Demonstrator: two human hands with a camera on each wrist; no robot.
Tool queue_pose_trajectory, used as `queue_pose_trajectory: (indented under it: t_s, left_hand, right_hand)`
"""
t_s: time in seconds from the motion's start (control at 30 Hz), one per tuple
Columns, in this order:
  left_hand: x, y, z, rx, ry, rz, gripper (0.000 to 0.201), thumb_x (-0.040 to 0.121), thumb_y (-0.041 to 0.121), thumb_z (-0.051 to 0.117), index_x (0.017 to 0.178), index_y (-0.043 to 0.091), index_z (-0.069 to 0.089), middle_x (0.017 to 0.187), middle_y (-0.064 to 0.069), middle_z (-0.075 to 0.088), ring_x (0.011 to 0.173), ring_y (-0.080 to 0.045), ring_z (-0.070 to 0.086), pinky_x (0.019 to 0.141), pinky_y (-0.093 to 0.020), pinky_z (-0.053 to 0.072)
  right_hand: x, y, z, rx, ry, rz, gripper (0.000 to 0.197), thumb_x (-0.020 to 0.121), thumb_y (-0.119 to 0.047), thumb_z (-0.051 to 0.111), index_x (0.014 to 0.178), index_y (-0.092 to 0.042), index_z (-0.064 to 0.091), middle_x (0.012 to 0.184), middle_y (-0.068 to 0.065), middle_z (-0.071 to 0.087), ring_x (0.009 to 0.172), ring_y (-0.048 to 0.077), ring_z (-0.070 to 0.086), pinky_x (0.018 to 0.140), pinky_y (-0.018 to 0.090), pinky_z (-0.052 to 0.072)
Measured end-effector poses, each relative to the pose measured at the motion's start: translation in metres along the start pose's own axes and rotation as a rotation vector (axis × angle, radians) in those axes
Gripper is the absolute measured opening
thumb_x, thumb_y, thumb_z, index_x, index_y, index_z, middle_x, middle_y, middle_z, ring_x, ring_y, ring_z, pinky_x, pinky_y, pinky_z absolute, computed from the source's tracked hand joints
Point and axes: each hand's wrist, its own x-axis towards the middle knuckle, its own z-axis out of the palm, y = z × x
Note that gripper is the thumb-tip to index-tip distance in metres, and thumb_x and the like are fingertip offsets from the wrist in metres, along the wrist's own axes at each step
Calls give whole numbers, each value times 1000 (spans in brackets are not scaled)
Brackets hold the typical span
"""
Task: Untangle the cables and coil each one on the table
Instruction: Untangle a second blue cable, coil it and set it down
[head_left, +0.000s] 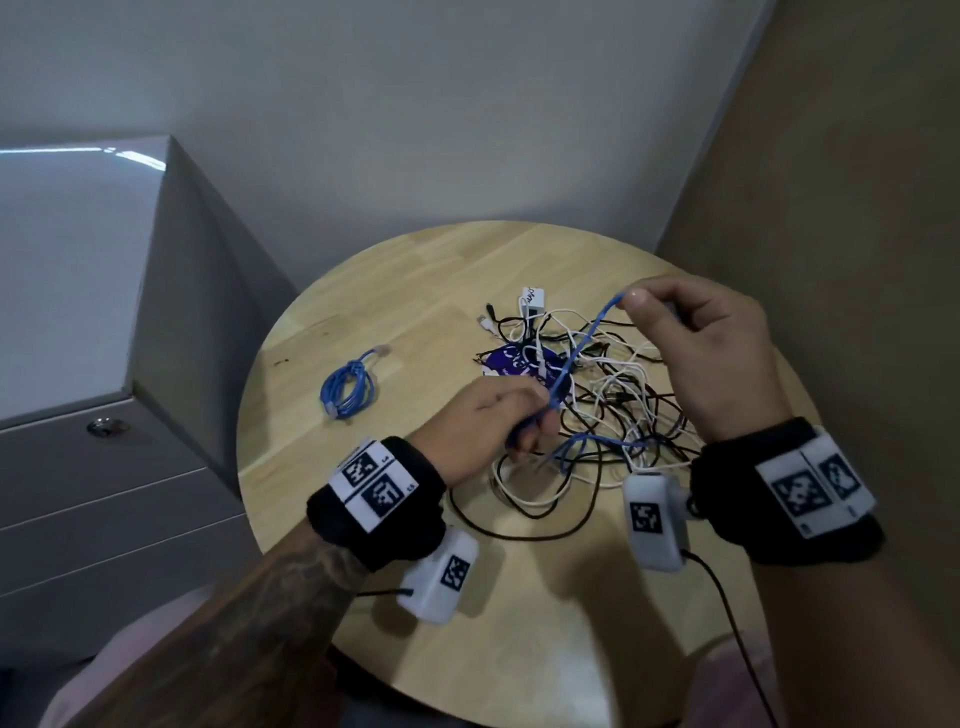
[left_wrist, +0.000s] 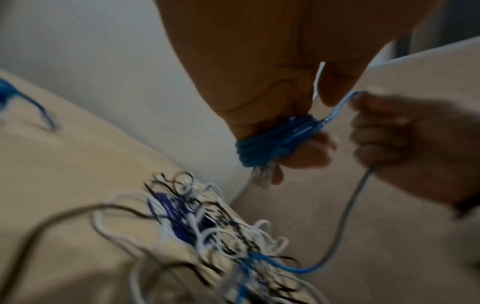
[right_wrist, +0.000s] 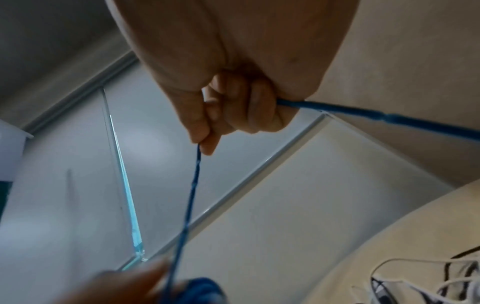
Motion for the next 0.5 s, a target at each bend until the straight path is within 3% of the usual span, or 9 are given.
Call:
queue_pose_trajectory:
  t_s: [0.07,0.17,0.27,0.37,0.43,0.5]
  left_hand:
    - [-2,9,1,-199,-61,-44,29,87,24,42,73,4,58,52,-1,40,46,-16,39,65,-33,46]
    - [-5,24,-12,-699,-61,-73,25,84,22,43,69,7,57,53,2,34,44,-12,33,65,-33,54]
    - [-4,31,-37,-1125,102,72,24,82,20,41,70,8,58,56,4,36,46,-12,39,60,-30,54]
    - [4,26,-71,-1238,355,263,19,85,12,44,84,3,60,60,1,50,56,-16,57,70,-32,57]
    - [10,16,-88,-1218,474,306,18,90,10,46,92,0,60,67,-2,59,66,-18,63,74,-34,58]
    - [14,5,-93,-1088,552,294,28,100,13,40,88,2,62,75,-4,61,75,-20,62,75,-33,58]
  right_hand:
    - [3,14,0,-39,37,16,10,94,-16,70,87,-21,73,81,-8,69,74,-5,58,74,13,45]
    - [0,30,8,-93,-27,43,9,95,-19,70,89,-25,74,85,-8,72,78,-1,60,76,14,46]
    - [-6,37,19,-212,-169,63,12,97,-28,66,97,-27,77,91,-11,75,85,4,67,78,22,50]
    - [-19,31,28,-223,-413,143,16,98,-30,64,106,-30,78,99,-6,78,95,10,70,83,24,53]
    - [-32,25,40,-229,-580,153,16,98,-34,63,106,-35,77,99,-3,78,94,15,72,79,27,59]
    - [-43,18,53,-262,-686,87,20,97,-44,59,107,-36,74,96,0,76,91,19,71,81,37,59]
